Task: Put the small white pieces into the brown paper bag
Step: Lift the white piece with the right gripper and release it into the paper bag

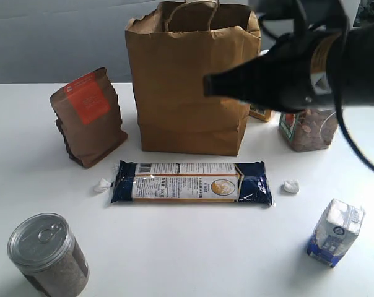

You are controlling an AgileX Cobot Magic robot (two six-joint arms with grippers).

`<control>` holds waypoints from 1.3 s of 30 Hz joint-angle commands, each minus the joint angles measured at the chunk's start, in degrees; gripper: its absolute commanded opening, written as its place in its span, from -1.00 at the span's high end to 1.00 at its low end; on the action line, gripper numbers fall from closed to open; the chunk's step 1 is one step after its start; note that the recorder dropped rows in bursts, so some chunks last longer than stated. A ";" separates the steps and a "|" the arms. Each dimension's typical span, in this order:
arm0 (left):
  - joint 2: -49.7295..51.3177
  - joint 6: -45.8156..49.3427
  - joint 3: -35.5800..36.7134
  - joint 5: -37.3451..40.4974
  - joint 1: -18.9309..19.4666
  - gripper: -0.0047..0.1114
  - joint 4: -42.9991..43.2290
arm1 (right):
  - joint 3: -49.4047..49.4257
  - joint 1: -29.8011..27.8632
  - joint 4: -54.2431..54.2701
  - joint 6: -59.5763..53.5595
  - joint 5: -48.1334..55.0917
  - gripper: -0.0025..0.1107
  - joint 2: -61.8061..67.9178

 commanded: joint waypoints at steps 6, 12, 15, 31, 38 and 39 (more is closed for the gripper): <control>-0.20 -0.31 0.20 -0.13 -0.31 0.92 -0.45 | -16.44 -10.95 -1.74 -0.85 -5.28 0.96 7.09; -0.20 -0.31 0.20 -0.13 -0.31 0.92 -0.45 | -35.28 -12.47 -1.91 -6.60 -5.28 0.96 23.44; -0.20 -0.31 0.20 -0.13 -0.31 0.92 -0.45 | -42.46 -12.47 -1.91 -6.60 -5.28 0.96 29.09; -0.20 -0.31 0.20 -0.13 -0.31 0.92 -0.45 | -47.03 -17.16 24.97 -25.87 -6.12 0.30 36.84; -0.20 -0.31 0.20 -0.13 -0.31 0.92 -0.45 | -47.03 -17.16 25.48 -25.87 2.98 0.29 34.80; -0.20 -0.31 0.20 -0.13 -0.31 0.92 -0.45 | -47.03 -17.16 25.33 -25.87 5.13 0.34 33.79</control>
